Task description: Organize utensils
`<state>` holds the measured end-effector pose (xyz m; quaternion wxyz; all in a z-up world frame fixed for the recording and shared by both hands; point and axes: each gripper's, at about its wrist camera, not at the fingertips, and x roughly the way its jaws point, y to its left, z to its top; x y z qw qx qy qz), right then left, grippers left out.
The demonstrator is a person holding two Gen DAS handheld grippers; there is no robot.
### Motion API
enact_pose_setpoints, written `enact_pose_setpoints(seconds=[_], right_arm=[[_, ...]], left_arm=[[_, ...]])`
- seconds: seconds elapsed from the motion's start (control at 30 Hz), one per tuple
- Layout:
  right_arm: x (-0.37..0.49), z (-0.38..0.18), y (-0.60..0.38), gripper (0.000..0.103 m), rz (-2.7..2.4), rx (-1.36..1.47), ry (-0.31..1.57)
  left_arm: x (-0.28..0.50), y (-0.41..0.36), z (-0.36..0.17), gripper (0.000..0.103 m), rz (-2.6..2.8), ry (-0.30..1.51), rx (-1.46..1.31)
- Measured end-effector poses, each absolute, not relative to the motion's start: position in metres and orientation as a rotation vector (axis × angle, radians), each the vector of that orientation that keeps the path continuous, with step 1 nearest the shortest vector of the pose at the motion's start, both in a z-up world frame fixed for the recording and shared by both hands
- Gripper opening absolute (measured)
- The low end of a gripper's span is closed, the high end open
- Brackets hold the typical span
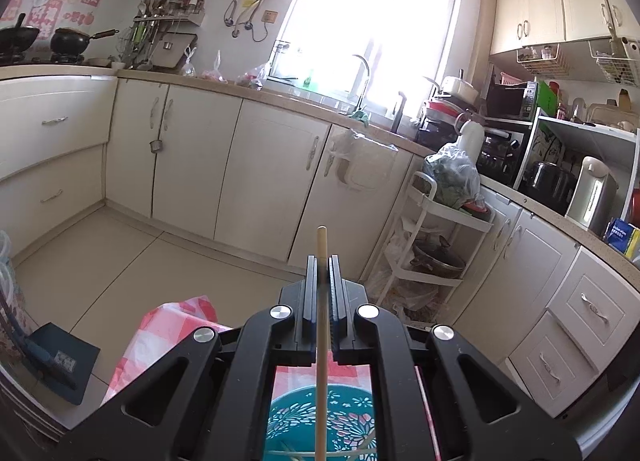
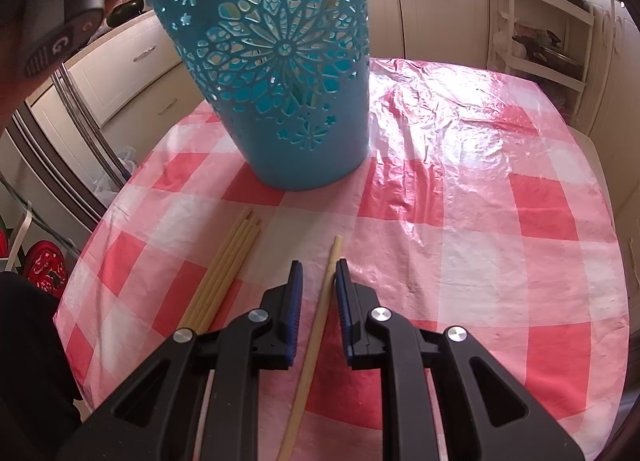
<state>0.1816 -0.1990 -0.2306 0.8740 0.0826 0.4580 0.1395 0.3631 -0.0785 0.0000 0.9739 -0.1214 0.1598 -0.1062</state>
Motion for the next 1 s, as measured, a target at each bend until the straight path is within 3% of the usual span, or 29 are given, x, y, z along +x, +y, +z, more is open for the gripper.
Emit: enact_pose_setpoints(seconds=[0.47,0.57,0.63,0.73,0.83,1.0], right_arm=[[0.181,-0.231,-0.200,0.018,0.294,0.172,0.954],[0.181,-0.231,-0.200,0.018,0.293,0.171,0.954],[0.181,-0.231,-0.200,0.018,0.293,0.170,0.954],[0.181,-0.231,-0.200,0.018,0.294,0.172,0.953],[0.179,-0.231,-0.200,0.018,0.291,0.167,0.952],[0.177,-0.229,-0.192,0.018,0.277,0.111,0.950]], left_arm=[[0.349,-0.076,-0.032,0.008,-0.234,0.435,-0.126],[0.335,-0.070,-0.035,0.031,-0.218,0.462,-0.084],[0.322,-0.057,-0.033,0.055,-0.191,0.462,-0.094],[0.301,-0.033,-0.029,0.070,-0.157,0.459,-0.127],[0.279,-0.008,-0.027,0.081,-0.123,0.433,-0.158],[0.272,0.029,-0.052,0.083,-0.050,0.451,-0.201]])
